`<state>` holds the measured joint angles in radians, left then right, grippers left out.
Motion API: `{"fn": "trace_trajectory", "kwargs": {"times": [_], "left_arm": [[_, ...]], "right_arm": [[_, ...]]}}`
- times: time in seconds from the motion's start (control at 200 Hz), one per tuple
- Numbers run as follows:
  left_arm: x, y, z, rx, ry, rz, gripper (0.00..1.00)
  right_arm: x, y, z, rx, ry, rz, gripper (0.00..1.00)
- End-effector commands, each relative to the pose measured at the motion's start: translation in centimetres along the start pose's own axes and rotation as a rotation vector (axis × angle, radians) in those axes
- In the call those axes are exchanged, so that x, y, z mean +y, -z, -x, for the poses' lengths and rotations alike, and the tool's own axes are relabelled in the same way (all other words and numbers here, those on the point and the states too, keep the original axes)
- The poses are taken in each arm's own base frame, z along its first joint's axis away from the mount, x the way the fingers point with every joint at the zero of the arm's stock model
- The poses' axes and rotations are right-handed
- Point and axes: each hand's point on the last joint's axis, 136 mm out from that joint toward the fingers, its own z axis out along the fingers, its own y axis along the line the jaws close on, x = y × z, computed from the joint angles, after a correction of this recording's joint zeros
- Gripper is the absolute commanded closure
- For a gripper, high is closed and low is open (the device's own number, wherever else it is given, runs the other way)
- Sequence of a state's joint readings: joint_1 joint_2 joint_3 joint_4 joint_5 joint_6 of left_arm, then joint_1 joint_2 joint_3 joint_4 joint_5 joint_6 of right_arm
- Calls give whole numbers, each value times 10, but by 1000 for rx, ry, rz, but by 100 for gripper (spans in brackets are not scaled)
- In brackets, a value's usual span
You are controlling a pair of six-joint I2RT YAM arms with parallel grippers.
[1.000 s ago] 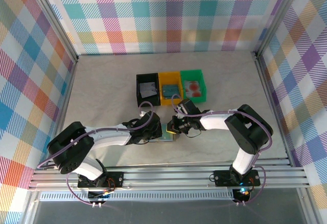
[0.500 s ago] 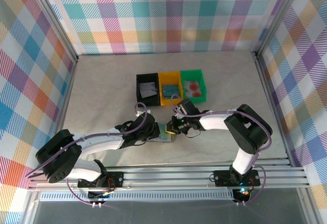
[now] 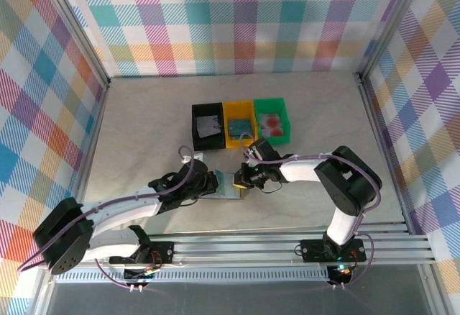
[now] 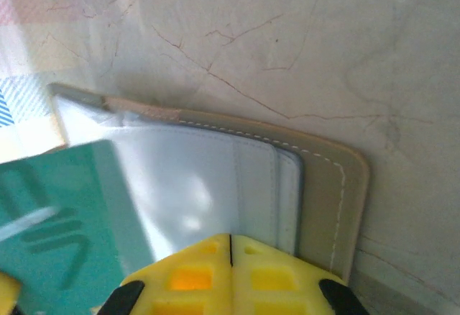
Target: Take the credit cards out of the card holder
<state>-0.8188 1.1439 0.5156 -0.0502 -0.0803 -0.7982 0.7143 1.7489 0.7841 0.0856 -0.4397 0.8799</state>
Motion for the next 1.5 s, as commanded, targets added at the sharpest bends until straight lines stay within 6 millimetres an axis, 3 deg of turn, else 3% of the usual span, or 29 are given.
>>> {"fn": "trace_trajectory", "kwargs": {"times": [0.0,0.12,0.215,0.445,0.535,0.7,0.985,1.225,1.495], "left_arm": [[9,15,13,-37,-15,2,100],[13,18,9,-7,-4,-21,100],[5,24,6,15,-17,-85,100],[-21,54,-3,211,-106,-183,100],[-29,69,-6,295,-118,-207,100],[-66,90,-15,461,-130,-349,100],[-88,109,-21,600,-213,-451,100],[-93,109,-16,603,-211,-492,100],[-101,110,-14,607,-201,-534,100]], "right_arm": [[-13,-3,-8,23,-15,-46,100],[-2,3,-7,13,31,-6,99],[23,17,-8,12,147,66,93],[61,75,-8,-56,392,139,57],[70,94,-11,-66,456,192,48],[94,110,-38,-13,605,368,41],[99,116,-62,16,731,474,39],[111,125,-89,52,819,572,41],[117,126,-98,68,842,603,47]]}}
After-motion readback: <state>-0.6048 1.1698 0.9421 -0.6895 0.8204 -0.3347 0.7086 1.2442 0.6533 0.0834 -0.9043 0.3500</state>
